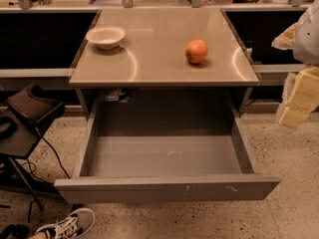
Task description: Close top drawer
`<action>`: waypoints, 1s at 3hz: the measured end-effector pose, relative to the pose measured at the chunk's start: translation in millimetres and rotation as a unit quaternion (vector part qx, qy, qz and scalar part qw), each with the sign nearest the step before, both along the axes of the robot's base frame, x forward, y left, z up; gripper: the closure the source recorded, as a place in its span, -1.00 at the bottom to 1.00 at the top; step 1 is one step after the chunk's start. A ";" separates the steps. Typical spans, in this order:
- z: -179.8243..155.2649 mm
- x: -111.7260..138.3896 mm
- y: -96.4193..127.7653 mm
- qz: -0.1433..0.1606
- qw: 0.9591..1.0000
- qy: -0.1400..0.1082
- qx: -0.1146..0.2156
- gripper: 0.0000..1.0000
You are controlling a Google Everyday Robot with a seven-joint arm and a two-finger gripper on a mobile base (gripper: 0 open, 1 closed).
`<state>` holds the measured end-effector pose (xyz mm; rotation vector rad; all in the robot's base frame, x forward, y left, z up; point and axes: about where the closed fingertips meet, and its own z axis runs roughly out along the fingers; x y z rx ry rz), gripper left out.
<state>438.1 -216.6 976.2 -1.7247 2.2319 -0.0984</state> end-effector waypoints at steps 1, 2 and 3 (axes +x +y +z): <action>-2.7 -9.8 -2.2 0.008 1.000 -0.004 -0.016 -1.00; -2.8 -9.9 -2.2 0.008 1.000 -0.004 -0.016 -1.00; -26.5 -24.7 0.1 0.023 1.000 0.013 -0.004 -1.00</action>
Offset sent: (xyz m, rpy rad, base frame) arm -0.0251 -0.0072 -0.0119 -0.0827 0.0019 0.0411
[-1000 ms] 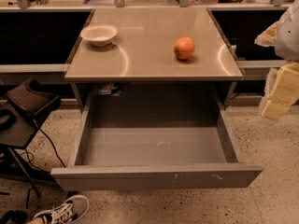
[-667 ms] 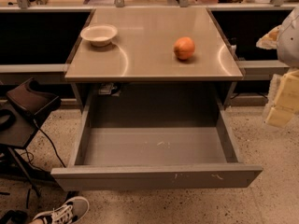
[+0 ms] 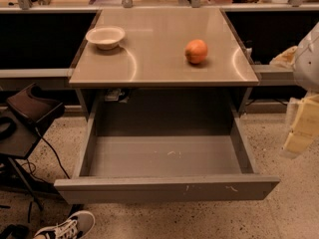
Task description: Close top drawer
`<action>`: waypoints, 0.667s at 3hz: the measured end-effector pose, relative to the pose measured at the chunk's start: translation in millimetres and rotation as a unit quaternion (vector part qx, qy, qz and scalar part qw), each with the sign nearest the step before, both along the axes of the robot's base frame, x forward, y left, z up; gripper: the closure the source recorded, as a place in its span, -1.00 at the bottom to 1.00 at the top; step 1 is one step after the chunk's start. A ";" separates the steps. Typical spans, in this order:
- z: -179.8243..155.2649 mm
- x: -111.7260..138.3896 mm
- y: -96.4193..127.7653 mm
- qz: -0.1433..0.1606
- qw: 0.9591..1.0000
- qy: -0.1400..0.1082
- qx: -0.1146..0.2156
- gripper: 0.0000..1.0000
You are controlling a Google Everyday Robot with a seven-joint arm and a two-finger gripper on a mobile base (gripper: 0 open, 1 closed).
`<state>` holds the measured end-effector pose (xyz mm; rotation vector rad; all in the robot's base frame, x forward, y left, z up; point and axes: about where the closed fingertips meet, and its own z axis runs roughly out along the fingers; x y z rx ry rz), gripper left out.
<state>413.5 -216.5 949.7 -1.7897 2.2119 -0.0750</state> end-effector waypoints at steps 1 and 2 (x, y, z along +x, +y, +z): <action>-43.2 -40.9 17.4 0.048 0.998 0.025 0.041 -1.00; -95.9 -86.7 36.9 0.105 0.987 0.073 0.098 -1.00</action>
Offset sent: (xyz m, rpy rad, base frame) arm -0.1465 0.0559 -0.1569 0.3409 0.2716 0.3643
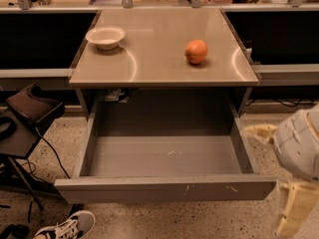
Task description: Close top drawer
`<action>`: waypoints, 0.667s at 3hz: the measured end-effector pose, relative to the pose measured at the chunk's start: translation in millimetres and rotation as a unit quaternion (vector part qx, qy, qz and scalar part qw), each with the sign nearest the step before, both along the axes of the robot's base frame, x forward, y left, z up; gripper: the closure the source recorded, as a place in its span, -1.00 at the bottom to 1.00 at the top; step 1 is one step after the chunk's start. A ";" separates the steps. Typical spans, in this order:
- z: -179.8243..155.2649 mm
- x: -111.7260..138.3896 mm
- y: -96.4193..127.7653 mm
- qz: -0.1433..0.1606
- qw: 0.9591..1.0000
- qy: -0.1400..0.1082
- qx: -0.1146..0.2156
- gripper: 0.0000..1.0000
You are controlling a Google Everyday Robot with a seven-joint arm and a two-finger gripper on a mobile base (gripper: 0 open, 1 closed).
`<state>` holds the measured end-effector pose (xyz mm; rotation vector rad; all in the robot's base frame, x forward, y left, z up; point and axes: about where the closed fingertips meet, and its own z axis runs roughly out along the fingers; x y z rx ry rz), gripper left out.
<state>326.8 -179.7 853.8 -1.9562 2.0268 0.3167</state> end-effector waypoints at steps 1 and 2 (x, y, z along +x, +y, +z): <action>-12.0 -11.4 4.7 0.025 1.000 0.008 0.011 -1.00; -11.9 -11.2 4.7 0.025 1.000 0.008 0.011 -1.00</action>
Offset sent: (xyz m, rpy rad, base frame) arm -0.0126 0.0050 -0.0132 0.0248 0.0197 0.0505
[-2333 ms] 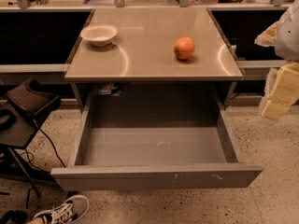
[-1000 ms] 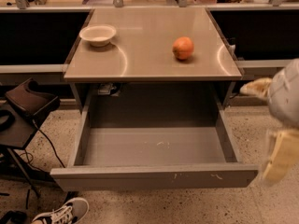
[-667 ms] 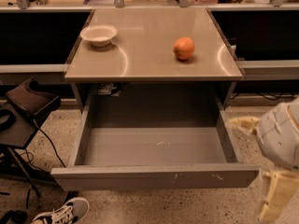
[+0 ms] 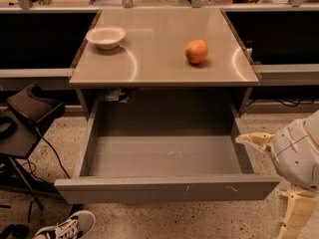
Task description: Close top drawer
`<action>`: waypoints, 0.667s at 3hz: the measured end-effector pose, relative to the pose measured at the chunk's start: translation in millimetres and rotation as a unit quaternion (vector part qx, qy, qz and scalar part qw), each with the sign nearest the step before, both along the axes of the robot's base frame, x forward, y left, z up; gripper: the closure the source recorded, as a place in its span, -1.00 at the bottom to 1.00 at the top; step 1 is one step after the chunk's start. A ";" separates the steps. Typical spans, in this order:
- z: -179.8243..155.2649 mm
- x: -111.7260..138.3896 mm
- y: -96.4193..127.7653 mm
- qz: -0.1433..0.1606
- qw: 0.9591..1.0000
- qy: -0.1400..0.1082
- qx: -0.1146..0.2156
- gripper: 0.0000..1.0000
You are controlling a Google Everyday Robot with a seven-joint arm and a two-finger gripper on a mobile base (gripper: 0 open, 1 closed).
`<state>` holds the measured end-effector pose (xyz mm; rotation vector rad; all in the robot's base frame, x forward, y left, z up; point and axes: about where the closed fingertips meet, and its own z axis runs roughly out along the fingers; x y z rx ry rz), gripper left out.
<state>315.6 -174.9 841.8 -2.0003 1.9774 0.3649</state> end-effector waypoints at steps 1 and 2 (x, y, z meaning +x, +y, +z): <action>-38.8 -15.1 9.2 -0.013 0.999 0.036 0.010 -1.00; -99.8 -40.8 17.6 -0.057 0.996 0.063 -0.011 -1.00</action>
Offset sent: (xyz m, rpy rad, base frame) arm -0.0858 0.0251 -0.1995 -0.0951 0.2126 -0.2472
